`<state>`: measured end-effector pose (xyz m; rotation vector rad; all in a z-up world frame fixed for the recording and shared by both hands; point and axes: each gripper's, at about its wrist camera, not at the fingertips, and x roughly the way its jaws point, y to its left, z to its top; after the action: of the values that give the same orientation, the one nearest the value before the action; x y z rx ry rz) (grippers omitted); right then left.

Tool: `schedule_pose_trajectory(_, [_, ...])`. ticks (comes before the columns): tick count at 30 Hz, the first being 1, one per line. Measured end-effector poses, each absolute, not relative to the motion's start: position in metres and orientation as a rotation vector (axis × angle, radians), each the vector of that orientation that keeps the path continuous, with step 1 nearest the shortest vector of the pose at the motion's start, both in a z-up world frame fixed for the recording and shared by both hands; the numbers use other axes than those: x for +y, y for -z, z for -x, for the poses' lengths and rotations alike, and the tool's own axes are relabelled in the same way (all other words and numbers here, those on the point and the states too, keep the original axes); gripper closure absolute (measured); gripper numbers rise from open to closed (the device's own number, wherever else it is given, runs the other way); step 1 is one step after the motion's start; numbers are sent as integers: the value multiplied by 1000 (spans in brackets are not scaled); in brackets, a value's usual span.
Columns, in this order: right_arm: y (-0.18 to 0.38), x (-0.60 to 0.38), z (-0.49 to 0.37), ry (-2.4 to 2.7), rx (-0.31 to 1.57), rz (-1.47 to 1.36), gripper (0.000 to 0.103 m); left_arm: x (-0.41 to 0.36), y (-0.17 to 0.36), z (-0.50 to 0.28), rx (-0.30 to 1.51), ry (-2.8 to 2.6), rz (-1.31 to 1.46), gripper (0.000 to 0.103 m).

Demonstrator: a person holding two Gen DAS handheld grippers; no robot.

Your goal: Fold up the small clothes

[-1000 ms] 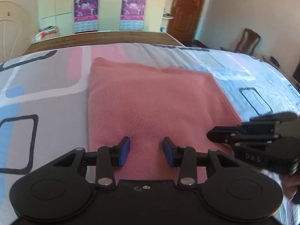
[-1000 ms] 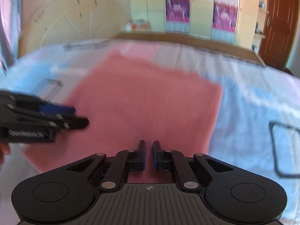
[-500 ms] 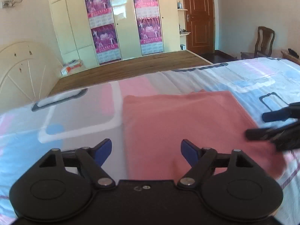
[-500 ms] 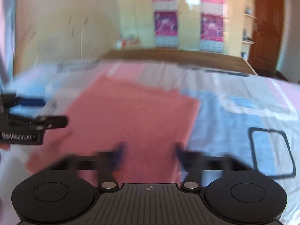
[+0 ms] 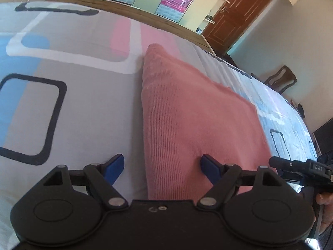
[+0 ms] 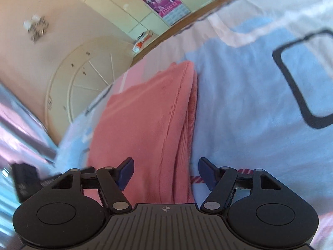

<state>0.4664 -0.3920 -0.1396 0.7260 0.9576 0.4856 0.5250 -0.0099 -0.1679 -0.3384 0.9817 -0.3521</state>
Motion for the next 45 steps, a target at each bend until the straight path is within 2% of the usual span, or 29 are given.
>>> schedule_pose_trajectory(5, [145, -376, -488, -532, 956, -743, 36, -32, 172, -532, 974, 359, 355, 23])
schedule_pose_trajectory(6, [143, -366, -490, -541, 949, -693, 44, -40, 170, -534, 976, 344, 324, 26])
schedule_pose_trajectory(7, [138, -357, -491, -527, 945, -626, 52, -47, 167, -534, 980, 330, 270, 35])
schedule_pose_trajectory(8, [133, -347, -492, -501, 944, -537, 70, -56, 161, -538, 974, 325, 214, 44])
schedule_pose_trajectory(9, [128, -338, -492, -482, 941, -455, 80, -64, 155, -538, 967, 313, 164, 53])
schedule_pose_trajectory(10, [123, -333, -491, -475, 933, -407, 82, -75, 147, -534, 957, 295, 97, 61])
schedule_pose_trajectory(13, [105, -310, -483, -447, 884, -212, 84, -102, 130, -523, 904, 262, -98, 71])
schedule_pose_trajectory(24, [62, -266, -447, -419, 767, -41, 85, -92, 95, -500, 805, 297, -201, 73])
schedule_pose_trajectory(30, [45, -198, -444, -465, 733, 12, 85, -29, 81, -495, 768, 248, -179, 73])
schedule_pose_trajectory(36, [47, -100, -448, -583, 727, 37, 85, 72, 70, -478, 779, 131, -144, 72])
schedule_pose_trajectory(38, [53, -68, -448, -627, 738, 43, 85, 100, 73, -469, 809, 87, -144, 65])
schedule_pose_trajectory(40, [68, -37, -448, -648, 779, 60, 85, 126, 83, -462, 848, 29, -152, 37])
schedule_pose_trajectory(41, [78, -27, -448, -645, 803, 77, 85, 138, 93, -458, 858, -19, -167, 41])
schedule_pose_trajectory(42, [92, -18, -450, -618, 831, 99, 85, 149, 106, -458, 908, -33, -173, 50])
schedule_pose_trajectory(45, [125, -24, -457, -569, 895, 25, 85, 175, 120, -451, 903, 42, -5, 51])
